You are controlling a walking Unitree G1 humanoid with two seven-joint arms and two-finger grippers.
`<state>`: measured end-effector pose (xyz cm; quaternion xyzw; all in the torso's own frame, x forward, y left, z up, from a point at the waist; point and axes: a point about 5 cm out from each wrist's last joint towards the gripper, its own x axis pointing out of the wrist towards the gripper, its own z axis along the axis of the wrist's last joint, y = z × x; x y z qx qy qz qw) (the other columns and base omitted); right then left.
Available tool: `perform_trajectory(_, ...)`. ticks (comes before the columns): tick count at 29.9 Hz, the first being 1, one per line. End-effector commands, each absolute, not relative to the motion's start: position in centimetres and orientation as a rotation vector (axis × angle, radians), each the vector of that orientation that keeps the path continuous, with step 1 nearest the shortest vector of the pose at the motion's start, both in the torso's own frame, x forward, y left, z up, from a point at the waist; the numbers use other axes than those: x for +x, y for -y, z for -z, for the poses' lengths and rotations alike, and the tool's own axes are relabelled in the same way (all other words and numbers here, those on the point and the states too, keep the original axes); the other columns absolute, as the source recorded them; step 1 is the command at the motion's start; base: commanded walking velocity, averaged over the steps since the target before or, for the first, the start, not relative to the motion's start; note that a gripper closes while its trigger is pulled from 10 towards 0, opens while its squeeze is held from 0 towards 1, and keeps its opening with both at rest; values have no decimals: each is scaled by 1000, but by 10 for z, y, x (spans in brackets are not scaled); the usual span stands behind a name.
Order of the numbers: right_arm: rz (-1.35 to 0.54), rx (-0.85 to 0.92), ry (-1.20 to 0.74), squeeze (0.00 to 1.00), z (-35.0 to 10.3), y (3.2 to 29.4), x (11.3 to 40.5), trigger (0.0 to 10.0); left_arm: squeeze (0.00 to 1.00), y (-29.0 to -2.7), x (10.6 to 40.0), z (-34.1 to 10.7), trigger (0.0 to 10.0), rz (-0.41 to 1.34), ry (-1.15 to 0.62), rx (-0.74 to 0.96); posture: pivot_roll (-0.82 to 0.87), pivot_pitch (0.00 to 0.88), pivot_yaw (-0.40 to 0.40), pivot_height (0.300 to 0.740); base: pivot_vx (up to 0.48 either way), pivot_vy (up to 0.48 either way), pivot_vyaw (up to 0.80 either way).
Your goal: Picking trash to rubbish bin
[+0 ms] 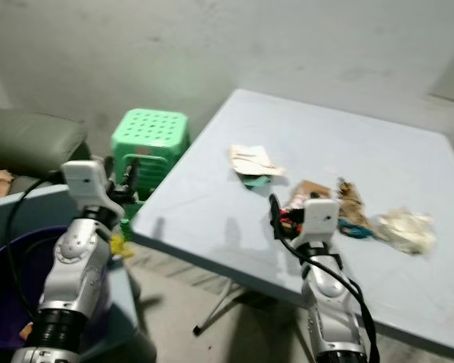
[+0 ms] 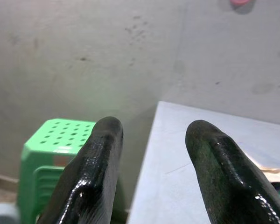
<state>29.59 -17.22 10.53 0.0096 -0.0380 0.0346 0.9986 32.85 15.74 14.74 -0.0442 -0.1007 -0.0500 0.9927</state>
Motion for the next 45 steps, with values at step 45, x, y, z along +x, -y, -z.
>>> perform_trajectory(45,-83,43,39,0,-102,170,278,10000,0,-151,318,-138,10000,159,147,-95,25,0,-62,740,0,-185,-165)
